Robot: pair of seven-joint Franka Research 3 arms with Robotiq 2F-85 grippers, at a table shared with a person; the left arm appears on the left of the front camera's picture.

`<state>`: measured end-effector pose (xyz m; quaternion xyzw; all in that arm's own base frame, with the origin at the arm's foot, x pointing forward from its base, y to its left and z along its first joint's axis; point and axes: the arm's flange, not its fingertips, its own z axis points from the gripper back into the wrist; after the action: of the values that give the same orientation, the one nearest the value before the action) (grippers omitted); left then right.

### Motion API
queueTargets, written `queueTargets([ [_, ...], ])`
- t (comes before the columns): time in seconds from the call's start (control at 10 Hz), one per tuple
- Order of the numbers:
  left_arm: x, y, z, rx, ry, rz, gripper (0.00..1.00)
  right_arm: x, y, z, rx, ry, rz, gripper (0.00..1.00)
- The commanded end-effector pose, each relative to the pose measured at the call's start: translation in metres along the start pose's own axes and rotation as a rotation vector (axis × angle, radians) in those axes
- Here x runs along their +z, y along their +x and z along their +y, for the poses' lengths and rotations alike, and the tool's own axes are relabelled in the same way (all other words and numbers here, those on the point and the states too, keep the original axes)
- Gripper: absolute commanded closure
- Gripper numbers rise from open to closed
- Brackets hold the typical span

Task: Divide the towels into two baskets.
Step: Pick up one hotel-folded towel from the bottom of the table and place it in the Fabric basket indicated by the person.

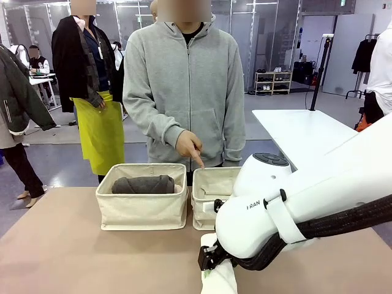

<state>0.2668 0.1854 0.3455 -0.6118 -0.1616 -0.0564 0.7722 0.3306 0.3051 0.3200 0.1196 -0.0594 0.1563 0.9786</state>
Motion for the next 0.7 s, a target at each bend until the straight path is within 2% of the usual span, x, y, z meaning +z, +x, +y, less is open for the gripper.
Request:
queueTargets([
  [0.0,0.002,-0.003,-0.003,0.006,-0.009,0.003,0.0,0.015,-0.006,0.005,0.017,0.003,0.015,0.71],
  [0.2,0.002,-0.003,-0.003,0.006,-0.009,0.003,0.0,0.064,-0.006,0.008,0.168,0.015,0.018,0.71],
  [0.4,0.002,-0.003,-0.003,0.006,-0.009,0.003,0.0,0.106,-0.006,0.013,0.432,-0.024,0.052,0.71],
  [0.5,0.002,-0.003,-0.003,0.006,-0.009,0.003,0.0,0.125,-0.008,0.012,0.589,-0.022,0.079,0.71],
  [0.6,0.002,-0.003,-0.003,0.006,-0.009,0.003,0.0,0.143,-0.016,0.01,0.825,-0.003,0.12,0.71],
])
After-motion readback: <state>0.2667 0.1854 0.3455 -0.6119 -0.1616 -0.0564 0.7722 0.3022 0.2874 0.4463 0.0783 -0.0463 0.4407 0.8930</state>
